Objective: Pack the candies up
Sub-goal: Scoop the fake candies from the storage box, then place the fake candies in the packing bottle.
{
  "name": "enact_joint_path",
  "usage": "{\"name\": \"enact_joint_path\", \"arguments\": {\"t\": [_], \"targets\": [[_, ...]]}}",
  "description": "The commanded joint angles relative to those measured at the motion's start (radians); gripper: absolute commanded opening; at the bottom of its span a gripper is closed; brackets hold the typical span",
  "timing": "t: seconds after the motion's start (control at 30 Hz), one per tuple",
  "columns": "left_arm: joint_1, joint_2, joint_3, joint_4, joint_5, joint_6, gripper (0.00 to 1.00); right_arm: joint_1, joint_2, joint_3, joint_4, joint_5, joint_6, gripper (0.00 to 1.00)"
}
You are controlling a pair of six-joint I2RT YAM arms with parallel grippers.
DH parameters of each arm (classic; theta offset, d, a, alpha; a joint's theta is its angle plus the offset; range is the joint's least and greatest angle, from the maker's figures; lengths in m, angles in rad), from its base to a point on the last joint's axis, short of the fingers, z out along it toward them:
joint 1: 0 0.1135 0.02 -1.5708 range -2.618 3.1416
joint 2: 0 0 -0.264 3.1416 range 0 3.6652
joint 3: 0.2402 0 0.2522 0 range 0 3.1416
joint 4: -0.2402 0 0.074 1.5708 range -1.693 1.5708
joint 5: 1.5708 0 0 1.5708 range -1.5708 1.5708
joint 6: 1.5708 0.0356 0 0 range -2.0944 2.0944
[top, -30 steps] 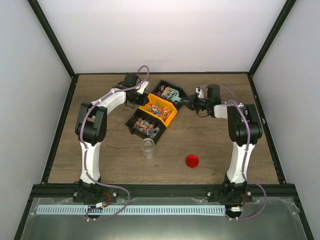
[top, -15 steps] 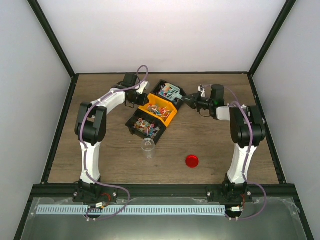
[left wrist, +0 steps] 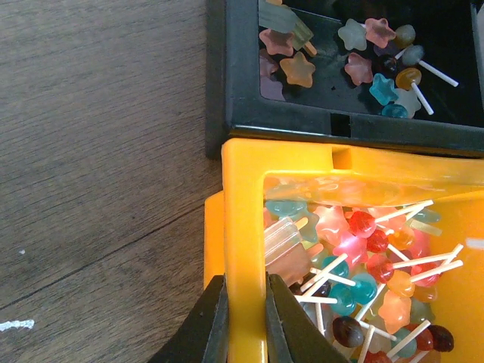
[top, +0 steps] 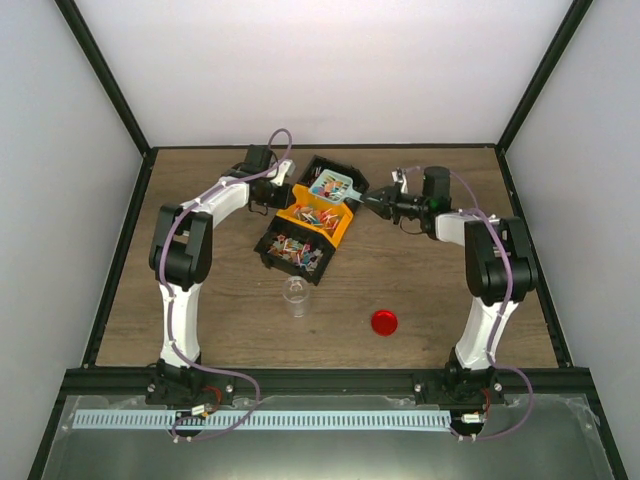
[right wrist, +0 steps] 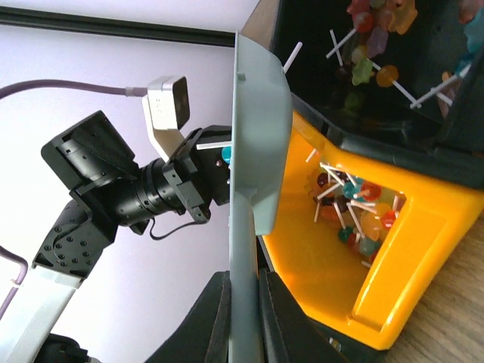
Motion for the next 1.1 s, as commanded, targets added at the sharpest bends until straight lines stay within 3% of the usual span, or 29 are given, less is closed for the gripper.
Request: {"name": "enact_joint_path", "arguments": {"t": [0.0, 0.3, 0.77, 1.07], "targets": [[0.015, 0.021, -0.019, 0.016, -0.011, -0.025, 0.04, 0.001, -0.068, -0.026, -0.016, -0.024, -0.027, 0.01], [0.024, 0.018, -0.041, 0.037, 0.006, -0.045, 0.04, -0.001, -0.154, -0.052, -0.032, -0.049, -0.046, 0.01], [0.034, 0.018, -0.048, 0.056, 0.027, -0.069, 0.04, 0.005, -0.422, -0.137, -0.315, -0.106, -0.259, 0.01], [0.047, 0.035, -0.015, 0.052, 0.026, -0.076, 0.24, 0.058, -0.619, -0.23, -0.495, -0.082, -0.335, 0.01]]}}
